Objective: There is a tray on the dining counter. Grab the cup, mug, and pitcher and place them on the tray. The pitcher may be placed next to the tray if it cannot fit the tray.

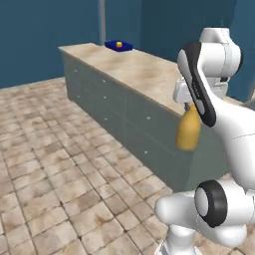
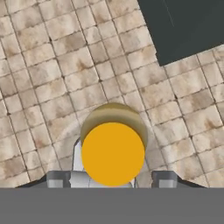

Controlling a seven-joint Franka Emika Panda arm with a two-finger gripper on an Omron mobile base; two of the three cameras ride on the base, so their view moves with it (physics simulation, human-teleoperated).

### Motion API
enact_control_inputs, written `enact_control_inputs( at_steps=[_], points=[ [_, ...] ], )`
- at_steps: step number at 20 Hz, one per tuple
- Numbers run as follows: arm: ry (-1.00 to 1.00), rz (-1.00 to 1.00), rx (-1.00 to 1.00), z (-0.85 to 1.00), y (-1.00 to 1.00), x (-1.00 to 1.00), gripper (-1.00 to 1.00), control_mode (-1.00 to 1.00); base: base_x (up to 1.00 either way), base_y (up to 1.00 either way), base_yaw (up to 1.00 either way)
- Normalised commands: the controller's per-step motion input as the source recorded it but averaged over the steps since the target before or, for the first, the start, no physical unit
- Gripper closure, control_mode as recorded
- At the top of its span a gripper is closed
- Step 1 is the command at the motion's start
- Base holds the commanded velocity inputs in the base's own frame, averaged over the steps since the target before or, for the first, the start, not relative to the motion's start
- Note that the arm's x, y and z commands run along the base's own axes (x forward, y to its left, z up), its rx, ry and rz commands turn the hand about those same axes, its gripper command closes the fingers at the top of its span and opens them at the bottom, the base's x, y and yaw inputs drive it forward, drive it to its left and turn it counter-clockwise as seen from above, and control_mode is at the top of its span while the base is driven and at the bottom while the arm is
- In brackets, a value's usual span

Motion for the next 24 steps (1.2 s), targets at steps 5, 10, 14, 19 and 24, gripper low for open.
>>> enact_control_inputs(
  at_steps=[5, 10, 14, 19, 24],
  points=[
    [0.0, 0.0, 0.0, 0.0, 0.0, 0.0, 1.0, 1.0, 0.0, 0.0, -0.71],
    [0.0, 0.0, 0.0, 0.0, 0.0, 0.0, 1.0, 1.0, 0.02, 0.0, -0.71],
    [0.0, 0.0, 0.0, 0.0, 0.0, 0.0, 1.0, 1.0, 0.01, 0.0, -0.71],
    [0.0, 0.0, 0.0, 0.0, 0.0, 0.0, 1.0, 1.0, 0.04, 0.0, -0.64],
    [0.0, 0.0, 0.0, 0.0, 0.0, 0.0, 1.0, 1.0, 0.37, 0.02, -0.44]
  ],
)
